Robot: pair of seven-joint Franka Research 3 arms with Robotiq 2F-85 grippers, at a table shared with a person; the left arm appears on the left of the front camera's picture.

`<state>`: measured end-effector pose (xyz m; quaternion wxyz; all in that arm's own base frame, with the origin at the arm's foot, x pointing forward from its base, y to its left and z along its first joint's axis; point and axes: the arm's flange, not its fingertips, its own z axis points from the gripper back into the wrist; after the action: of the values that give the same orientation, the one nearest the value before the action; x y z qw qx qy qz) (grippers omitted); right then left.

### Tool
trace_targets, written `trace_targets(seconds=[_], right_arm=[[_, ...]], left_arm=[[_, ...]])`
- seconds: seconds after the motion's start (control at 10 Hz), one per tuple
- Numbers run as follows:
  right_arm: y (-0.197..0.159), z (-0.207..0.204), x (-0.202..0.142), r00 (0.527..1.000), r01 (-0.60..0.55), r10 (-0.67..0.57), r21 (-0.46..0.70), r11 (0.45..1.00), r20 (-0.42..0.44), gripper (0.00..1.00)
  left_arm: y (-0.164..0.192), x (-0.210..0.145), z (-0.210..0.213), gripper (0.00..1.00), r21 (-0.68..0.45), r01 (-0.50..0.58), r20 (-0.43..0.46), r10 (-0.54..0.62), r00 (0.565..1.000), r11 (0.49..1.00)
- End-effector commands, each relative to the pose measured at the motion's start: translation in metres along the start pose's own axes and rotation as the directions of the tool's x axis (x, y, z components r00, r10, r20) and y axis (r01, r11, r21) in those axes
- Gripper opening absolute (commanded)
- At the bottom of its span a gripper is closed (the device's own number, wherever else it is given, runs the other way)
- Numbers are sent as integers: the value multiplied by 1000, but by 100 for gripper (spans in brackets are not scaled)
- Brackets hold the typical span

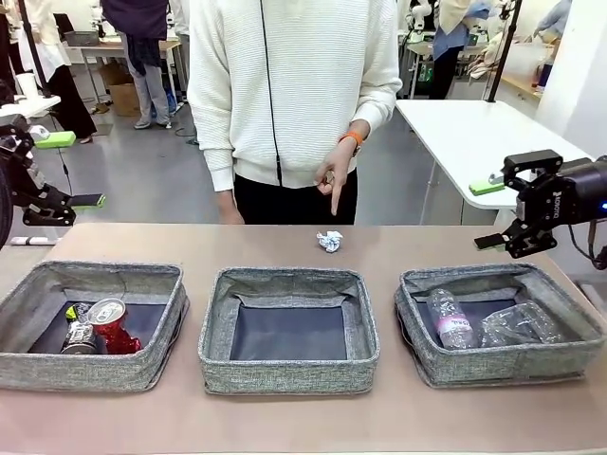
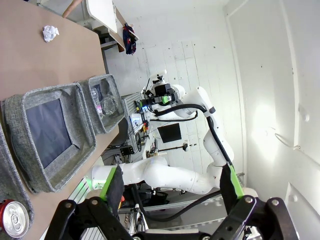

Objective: Sort the waste into the appropriate baskets.
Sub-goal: Pick up the waste item pointed out by the person.

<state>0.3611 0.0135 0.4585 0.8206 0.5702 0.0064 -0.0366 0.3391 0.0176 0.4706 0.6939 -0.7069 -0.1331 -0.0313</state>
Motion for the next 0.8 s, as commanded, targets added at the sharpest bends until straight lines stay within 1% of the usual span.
trace_targets(seconds=[0.0, 0.1, 0.2, 0.3, 0.4, 0.5, 0.6, 0.7], right_arm=[[31, -53, 57, 987, -160, 162, -337, 928, -24, 100], [43, -87, 90, 980, -195, 182, -528, 827, -76, 100], [44, -120, 121, 980, -124, 196, -753, 646, 8, 100], [42, -144, 135, 964, -150, 267, -843, 516, -8, 100], [44, -160, 137, 942, -155, 336, -877, 455, 9, 100], [51, -151, 122, 947, -132, 319, -881, 455, 23, 100], [53, -165, 126, 945, -279, 322, -650, 707, -56, 100], [47, -170, 134, 928, -281, 369, -747, 603, -51, 100]], left_arm=[[-3, -2, -1, 100, -16, 6, 4, -6, 1000, 1000], [-3, -2, -1, 100, -16, 6, 4, -6, 1000, 1000], [-3, -2, -1, 100, -16, 6, 4, -6, 1000, 1000], [-3, -2, -1, 100, -16, 6, 4, -6, 1000, 1000], [-3, -2, -1, 100, -16, 6, 4, -6, 1000, 1000], [-3, -2, -1, 100, -16, 6, 4, -6, 1000, 1000], [-3, -2, -1, 100, -16, 6, 4, -6, 1000, 1000], [-3, -2, -1, 100, -16, 6, 4, -6, 1000, 1000]])
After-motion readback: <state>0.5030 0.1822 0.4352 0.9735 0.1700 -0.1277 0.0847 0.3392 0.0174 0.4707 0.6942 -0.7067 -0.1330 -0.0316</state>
